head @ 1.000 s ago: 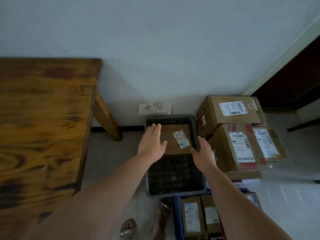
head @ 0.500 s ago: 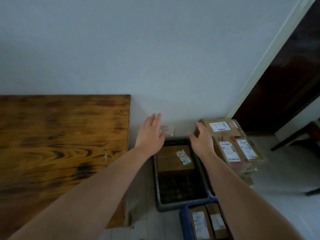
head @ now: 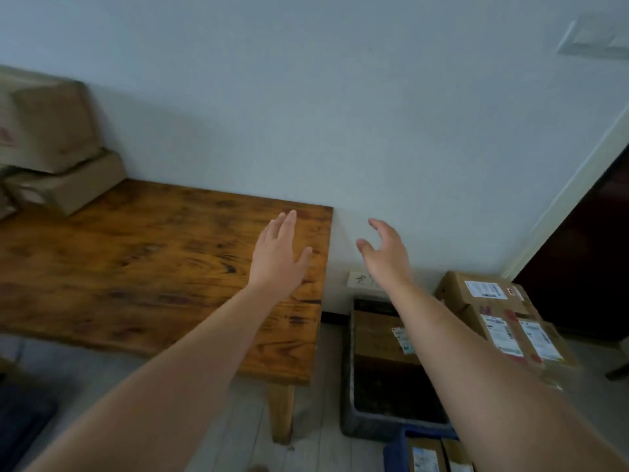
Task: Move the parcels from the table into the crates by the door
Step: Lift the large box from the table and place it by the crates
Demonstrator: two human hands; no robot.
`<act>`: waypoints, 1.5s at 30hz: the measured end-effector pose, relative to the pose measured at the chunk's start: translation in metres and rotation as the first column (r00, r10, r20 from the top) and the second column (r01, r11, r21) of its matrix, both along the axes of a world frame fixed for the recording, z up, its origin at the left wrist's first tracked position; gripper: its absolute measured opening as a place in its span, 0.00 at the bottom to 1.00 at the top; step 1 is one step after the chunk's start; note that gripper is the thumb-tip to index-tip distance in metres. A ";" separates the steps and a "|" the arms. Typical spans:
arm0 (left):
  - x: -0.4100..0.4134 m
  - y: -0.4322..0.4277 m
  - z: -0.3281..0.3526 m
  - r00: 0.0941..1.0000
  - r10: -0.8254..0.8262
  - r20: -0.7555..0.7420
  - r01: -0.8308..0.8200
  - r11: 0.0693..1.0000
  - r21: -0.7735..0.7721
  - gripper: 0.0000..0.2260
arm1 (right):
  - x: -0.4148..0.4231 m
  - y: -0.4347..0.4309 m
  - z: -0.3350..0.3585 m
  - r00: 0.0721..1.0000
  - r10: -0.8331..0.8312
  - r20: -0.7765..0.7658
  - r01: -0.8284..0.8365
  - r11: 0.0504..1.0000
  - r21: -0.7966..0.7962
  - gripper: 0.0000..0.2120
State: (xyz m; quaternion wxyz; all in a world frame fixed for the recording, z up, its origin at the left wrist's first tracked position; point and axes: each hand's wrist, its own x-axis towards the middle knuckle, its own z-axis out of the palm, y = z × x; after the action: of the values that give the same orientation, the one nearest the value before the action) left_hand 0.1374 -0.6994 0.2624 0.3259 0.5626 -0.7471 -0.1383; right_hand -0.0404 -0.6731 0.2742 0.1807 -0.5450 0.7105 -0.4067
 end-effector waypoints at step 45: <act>0.667 -0.354 0.034 0.846 0.532 -0.044 -0.533 0.846 -0.011 0.28 | 0.641 -0.449 0.025 0.888 0.456 0.061 -0.456 0.890 -0.013 0.26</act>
State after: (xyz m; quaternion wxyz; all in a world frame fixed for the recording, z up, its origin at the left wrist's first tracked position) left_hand 0.8046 -1.0535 0.2963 0.3723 0.7412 -0.5568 -0.0451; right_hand 0.6004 -1.1219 0.2994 0.2938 -0.6833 0.5573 -0.3691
